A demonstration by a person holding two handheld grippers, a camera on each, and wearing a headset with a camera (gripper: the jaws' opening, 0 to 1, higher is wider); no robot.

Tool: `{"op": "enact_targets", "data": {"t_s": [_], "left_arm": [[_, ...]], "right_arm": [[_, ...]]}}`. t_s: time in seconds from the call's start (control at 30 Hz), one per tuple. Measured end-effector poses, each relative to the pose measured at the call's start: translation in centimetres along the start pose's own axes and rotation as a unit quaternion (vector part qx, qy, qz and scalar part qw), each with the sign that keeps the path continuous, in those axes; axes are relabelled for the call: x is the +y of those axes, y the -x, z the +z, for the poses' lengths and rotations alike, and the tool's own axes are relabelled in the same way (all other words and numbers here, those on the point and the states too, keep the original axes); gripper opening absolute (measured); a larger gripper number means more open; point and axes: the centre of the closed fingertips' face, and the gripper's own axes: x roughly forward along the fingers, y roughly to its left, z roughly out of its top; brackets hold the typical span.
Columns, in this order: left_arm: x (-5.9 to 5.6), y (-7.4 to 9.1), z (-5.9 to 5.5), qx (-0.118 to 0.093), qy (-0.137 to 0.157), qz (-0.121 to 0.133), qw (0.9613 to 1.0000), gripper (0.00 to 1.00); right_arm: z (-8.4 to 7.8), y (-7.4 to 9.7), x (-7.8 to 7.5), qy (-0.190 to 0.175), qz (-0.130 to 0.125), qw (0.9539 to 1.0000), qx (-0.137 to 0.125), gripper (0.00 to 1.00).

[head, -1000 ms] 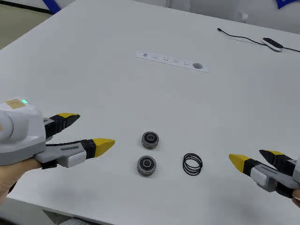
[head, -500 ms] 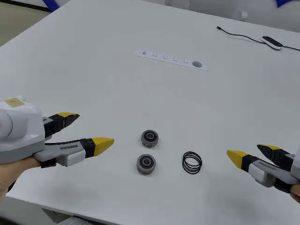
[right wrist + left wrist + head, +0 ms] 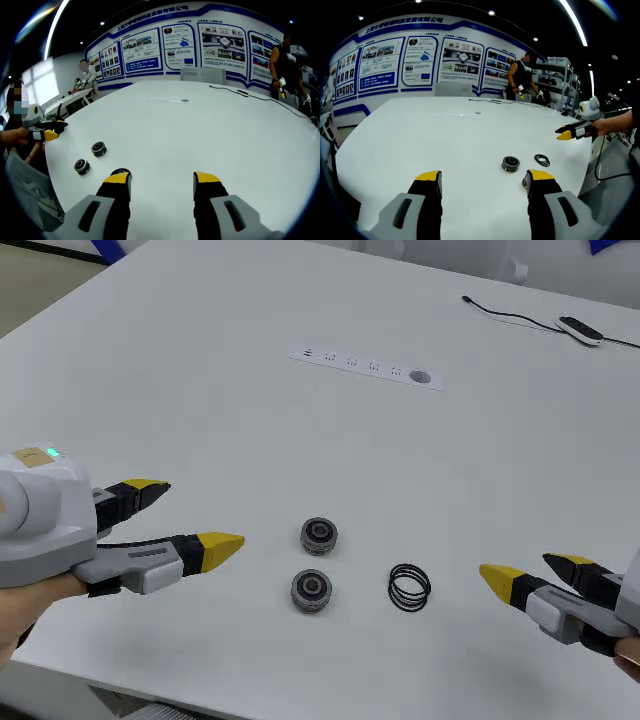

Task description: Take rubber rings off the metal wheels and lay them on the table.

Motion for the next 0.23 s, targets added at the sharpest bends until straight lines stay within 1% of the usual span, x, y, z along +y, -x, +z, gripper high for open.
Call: {"op": "enact_targets", "data": {"t_s": [0.23], "left_arm": [[-0.09, 0.06, -0.12, -0.001, 0.001, -0.002, 1.0000, 0.71]], "right_arm": [[-0.14, -0.09, 0.47, -0.001, 0.004, 1.0000, 0.003, 0.52]]}}
